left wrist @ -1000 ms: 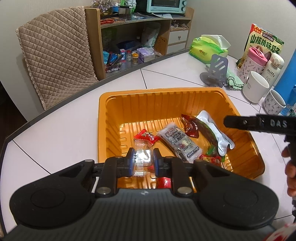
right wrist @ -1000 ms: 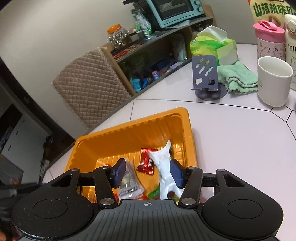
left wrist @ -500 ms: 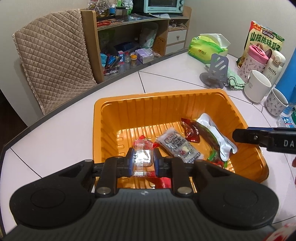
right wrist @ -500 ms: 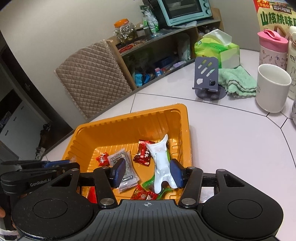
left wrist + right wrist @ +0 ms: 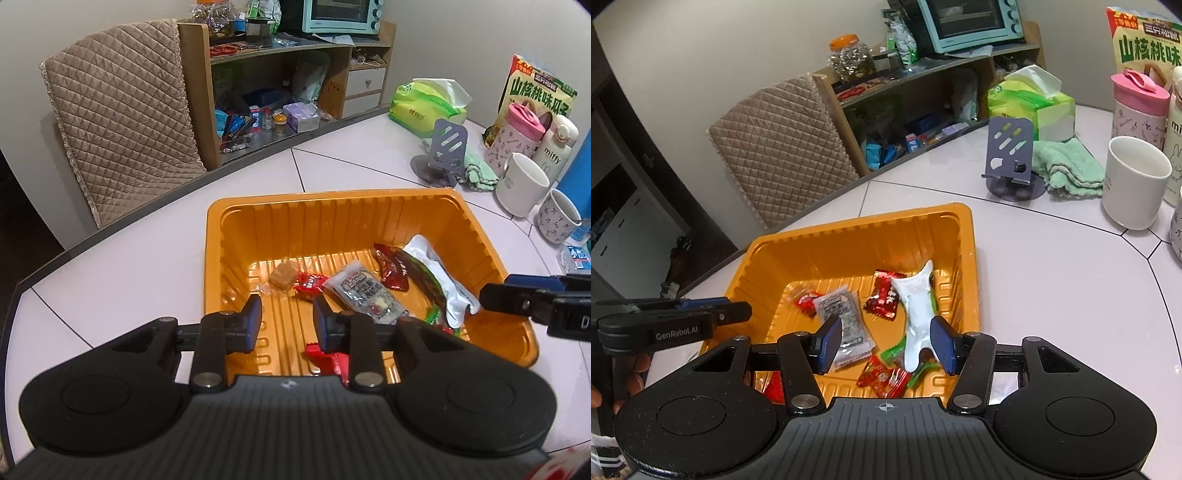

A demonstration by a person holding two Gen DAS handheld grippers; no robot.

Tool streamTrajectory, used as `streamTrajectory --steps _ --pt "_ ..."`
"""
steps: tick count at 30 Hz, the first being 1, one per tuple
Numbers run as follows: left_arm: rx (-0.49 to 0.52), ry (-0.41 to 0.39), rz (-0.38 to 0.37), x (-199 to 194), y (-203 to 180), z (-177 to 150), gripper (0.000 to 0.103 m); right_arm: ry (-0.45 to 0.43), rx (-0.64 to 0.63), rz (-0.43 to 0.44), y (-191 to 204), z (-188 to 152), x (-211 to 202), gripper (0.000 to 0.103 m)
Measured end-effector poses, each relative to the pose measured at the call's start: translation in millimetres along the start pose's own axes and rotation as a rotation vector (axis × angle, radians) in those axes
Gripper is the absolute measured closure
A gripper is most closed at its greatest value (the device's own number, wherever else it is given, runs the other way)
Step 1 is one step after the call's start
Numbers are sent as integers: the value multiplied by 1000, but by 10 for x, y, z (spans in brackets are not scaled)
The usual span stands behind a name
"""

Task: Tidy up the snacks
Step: 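Open the right tool to drop the bag while the left tool releases the candy, then lift both open tools away from the tray toward the remaining candies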

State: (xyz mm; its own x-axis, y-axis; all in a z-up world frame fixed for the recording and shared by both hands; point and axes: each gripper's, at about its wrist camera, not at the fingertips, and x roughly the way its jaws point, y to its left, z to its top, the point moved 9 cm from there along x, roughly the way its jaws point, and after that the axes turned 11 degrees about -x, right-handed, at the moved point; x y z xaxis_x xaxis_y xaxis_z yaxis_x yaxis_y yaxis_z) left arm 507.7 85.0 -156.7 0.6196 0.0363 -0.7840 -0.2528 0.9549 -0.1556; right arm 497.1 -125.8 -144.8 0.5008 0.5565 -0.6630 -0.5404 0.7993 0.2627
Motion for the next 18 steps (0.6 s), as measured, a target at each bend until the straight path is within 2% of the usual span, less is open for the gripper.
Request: streamTrajectory --steps 2,9,18 --pt "-6 -4 -1 -66 0 -11 70 -2 2 6 27 -25 -49 50" --pt "-26 -13 -10 -351 -9 -83 66 -9 -13 10 95 -134 -279 50" --pt "-71 -32 -20 -840 25 -341 61 -12 -16 9 139 -388 -678 49"
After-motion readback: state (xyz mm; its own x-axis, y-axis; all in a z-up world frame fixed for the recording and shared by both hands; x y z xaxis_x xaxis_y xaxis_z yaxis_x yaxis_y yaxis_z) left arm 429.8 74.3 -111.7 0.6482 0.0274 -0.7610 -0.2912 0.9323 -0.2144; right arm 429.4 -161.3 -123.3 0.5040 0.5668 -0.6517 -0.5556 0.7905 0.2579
